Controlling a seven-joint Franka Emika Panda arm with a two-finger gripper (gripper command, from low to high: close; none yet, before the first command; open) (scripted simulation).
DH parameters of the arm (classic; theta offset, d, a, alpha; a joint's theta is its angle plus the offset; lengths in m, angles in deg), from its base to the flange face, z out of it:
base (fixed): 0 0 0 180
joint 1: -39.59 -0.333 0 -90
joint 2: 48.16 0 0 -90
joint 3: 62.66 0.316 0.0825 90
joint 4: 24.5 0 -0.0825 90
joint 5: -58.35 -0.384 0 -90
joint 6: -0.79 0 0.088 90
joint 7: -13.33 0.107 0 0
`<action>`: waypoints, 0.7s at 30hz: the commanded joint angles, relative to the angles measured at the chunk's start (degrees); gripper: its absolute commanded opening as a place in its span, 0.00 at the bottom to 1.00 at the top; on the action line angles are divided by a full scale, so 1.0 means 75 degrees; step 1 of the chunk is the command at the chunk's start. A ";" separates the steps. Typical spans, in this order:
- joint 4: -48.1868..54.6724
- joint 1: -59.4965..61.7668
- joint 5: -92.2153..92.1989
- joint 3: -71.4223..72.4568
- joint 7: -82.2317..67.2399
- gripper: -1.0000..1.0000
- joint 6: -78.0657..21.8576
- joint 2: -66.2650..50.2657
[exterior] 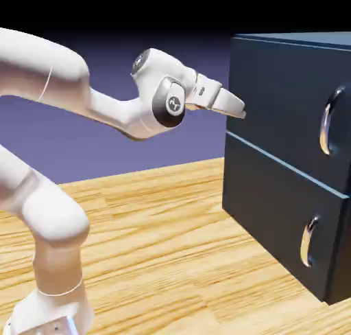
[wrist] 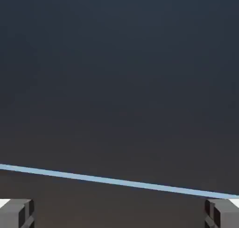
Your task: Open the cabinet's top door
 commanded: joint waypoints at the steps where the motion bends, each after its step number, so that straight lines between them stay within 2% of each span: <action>1: 0.0082 -0.0138 0.0333 -0.0149 0.0231 0.50 -0.0011 0.0048; 21: 0.1723 -0.2886 0.6977 -0.3116 0.4843 0.50 -0.0231 0.1010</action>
